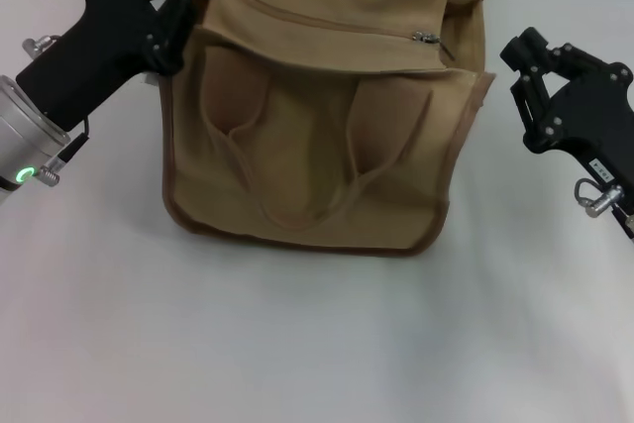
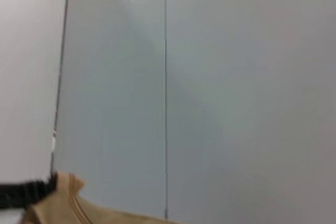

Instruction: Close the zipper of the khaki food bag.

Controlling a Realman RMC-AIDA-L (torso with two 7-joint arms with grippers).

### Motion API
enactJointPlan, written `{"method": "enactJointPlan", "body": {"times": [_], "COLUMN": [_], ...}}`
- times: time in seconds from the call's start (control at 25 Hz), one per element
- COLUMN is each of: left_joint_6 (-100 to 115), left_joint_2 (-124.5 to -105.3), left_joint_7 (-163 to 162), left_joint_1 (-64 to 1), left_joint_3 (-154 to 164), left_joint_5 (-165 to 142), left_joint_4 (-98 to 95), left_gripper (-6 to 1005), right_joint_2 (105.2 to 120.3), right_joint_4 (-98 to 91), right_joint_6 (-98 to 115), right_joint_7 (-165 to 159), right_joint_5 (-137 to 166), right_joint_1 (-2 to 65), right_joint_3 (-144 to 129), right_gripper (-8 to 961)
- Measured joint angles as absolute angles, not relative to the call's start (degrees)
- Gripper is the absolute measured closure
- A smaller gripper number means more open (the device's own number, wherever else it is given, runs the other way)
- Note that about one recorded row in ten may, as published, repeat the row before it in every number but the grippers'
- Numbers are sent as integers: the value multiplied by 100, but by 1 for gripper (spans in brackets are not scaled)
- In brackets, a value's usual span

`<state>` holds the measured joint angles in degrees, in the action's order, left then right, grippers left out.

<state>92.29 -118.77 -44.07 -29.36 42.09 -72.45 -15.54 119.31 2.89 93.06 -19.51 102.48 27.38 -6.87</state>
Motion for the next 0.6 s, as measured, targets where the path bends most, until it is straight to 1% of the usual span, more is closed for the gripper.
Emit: {"method": "enactJointPlan", "body": {"times": [0.12,0.2,0.24,0.28,0.32,0.44,0.48,0.56,0.6], "left_joint_6": [9119,9092,9092,9105,9105,9145,9156,9164,9187], "left_joint_2": [-11863,-11855,-11855,-11855,-11855,-11845,-11844,-11843,-11838], "left_joint_7": [-4500,-4717,-4717,-4909,-4909,-5234,-5378,-5408,-5410], "left_joint_1": [-2895,-2717,-2717,-2507,-2507,-2176,-1962,-1862,-1795], "left_joint_3": [4370,4465,4465,4471,4471,4388,4274,4220,4184], "left_joint_5": [-7253,-7260,-7260,-7264,-7264,-7224,-7139,-7105,-7084], "left_joint_4": [-1578,-1790,-1790,-2059,-2059,-2537,-2817,-2911,-2961], "left_gripper": [875,874,848,821,795,716,690,445,426], "right_joint_2": [11928,11929,11929,11931,11931,11932,11937,11942,11942], "right_joint_4": [235,213,213,199,199,192,191,199,199], "right_joint_6": [9429,9533,9533,9627,9627,9665,9673,9678,9678], "right_joint_7": [-2034,-2064,-2064,-2123,-2123,-2246,-2276,-2280,-2280], "right_joint_5": [10266,10299,10299,10323,10323,10327,10328,10327,10327], "right_joint_1": [2730,2728,2728,2727,2727,2725,2727,2741,2741], "right_joint_3": [-765,-900,-900,-970,-970,-981,-982,-984,-984], "right_gripper": [839,814,801,789,751,635,597,513,471]}}
